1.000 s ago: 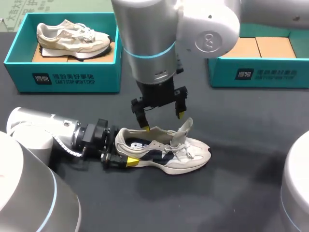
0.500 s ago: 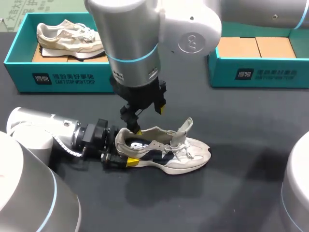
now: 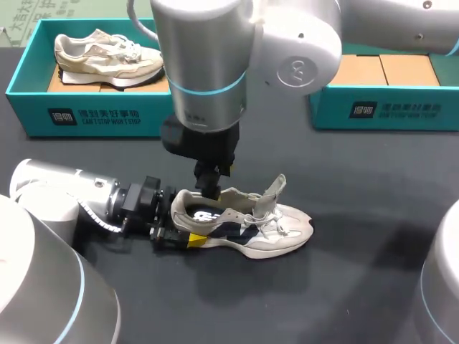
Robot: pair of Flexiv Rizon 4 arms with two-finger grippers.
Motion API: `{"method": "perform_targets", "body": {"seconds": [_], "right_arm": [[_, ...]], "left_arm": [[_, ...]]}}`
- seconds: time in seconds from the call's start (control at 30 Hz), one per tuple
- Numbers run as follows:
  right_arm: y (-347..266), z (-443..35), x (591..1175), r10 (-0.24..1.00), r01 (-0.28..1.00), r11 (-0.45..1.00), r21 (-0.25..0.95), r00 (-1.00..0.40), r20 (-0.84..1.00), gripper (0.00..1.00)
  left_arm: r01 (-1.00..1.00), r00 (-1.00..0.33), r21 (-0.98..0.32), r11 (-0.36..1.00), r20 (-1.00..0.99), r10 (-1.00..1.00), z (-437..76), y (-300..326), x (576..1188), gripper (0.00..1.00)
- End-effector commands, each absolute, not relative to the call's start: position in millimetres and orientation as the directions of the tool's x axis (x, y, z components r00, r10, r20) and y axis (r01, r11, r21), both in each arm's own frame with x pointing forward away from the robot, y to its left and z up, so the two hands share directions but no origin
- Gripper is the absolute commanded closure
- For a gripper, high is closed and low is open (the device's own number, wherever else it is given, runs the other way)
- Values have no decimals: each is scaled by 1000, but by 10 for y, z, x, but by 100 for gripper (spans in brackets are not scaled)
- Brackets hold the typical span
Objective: Take the shoe out of the shoebox, open the shoe tongue, remove and reinsert the insole, then place the shoe into the shoebox
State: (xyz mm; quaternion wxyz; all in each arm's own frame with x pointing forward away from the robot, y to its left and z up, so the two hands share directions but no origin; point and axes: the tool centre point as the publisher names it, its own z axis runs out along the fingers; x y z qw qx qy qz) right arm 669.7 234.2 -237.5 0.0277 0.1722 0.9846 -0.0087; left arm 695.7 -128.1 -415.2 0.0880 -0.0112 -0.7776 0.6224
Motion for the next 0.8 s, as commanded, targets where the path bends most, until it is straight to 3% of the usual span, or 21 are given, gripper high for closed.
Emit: {"method": "perform_targets", "body": {"seconds": [0.03,0.07,0.8], "right_arm": [[2328,-2472,6729,313,313,950,7,-949,-48,91],[2327,-2477,6733,304,303,953,13,-952,-50,100],[2323,-2604,6796,254,253,967,17,-966,-49,100]], "left_arm": [[-93,-984,-970,226,124,126,-4153,-1280,6963,100],[-93,-984,-970,226,124,126,-4153,-1280,6963,100],[-93,-984,-970,226,124,126,-4153,-1280,6963,100]]}}
